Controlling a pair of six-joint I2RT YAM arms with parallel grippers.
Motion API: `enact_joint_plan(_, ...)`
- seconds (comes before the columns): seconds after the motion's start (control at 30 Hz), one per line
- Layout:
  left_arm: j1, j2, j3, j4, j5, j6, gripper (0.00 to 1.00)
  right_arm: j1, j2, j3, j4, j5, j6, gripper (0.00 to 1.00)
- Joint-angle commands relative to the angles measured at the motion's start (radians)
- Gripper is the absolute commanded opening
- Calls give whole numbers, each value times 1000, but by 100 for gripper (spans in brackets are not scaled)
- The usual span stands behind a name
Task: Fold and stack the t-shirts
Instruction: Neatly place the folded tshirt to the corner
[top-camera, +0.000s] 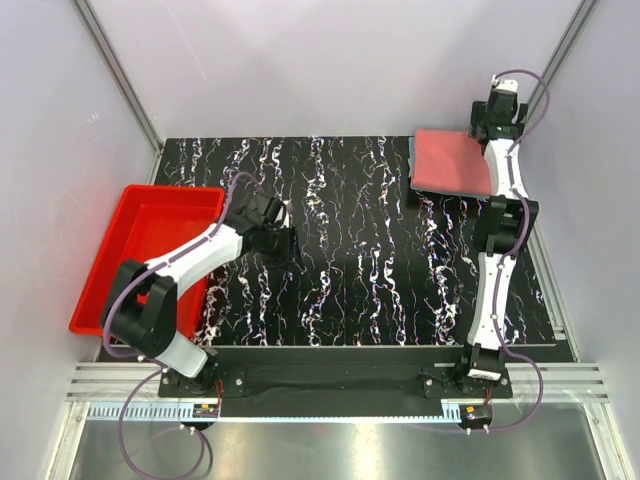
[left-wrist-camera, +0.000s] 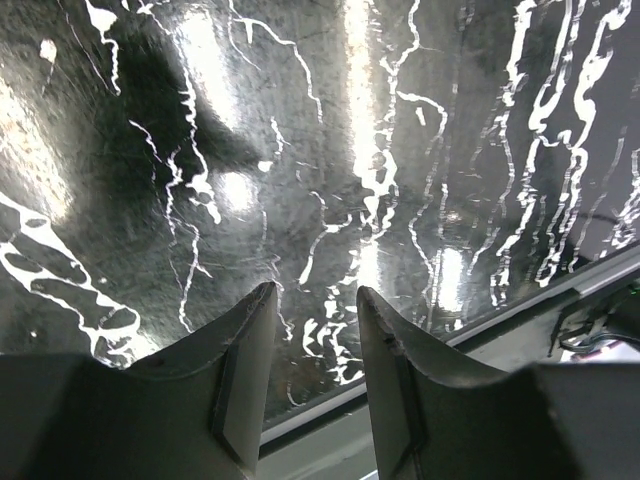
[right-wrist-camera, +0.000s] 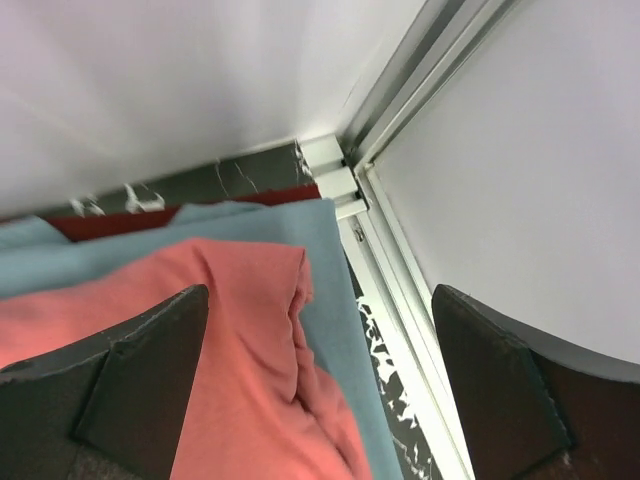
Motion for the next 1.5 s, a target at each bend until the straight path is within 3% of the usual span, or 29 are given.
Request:
enact_joint_plan(0.0,-8,-102,32,17,-20,-60,43,11,-196,43,6,-35,134,100)
enact_joint_plan(0.1,-8,-185,11,46,18,-67,46,40,-307,6,-104,-89,281,100)
enact_joint_plan(0.23,-3,-318,-37,75,29,-105,52,84,-503,-206,-192,-357,520,100)
enact_joint_plan(0.37,1,-490,-139,96,35,-157,53,195,-802,-652,-151,-540,651,100)
enact_joint_plan(0.43,3,-634,-207,122,47,-226,55,285,-896,-785,-127,-595,698,100)
enact_joint_plan(0.6,3,-944,-479,199,72,-405,59,406,-1212,-1272,29,-733,930,100)
enact_joint_plan(0.73,3,-1219,-643,238,101,-569,65,422,-1508,-1630,107,-802,1031,100)
enact_joint_plan(0.83,3,-1401,-707,222,109,-599,72,423,-1843,-1757,36,-778,1018,100)
enact_joint_plan(0.9,4,-1511,-724,178,92,-597,75,422,-1977,-1799,-77,-743,999,100)
enact_joint_plan(0.97,3,-1584,-756,161,90,-610,77,420,-2160,-1899,-143,-698,1028,100)
enact_joint_plan(1.1,3,-1711,-821,132,101,-654,79,420,-2411,-2139,-182,-704,1252,100)
enact_joint_plan(1.17,3,-1684,-841,147,142,-651,79,422,-2560,-2279,-176,-735,1336,100)
enact_joint_plan(1.23,1,-1681,-845,173,150,-657,79,420,-2607,-2336,-208,-746,1393,100)
enact_joint_plan(1.47,3,-1707,-884,228,150,-691,80,419,-2406,-2344,-96,-773,1271,100)
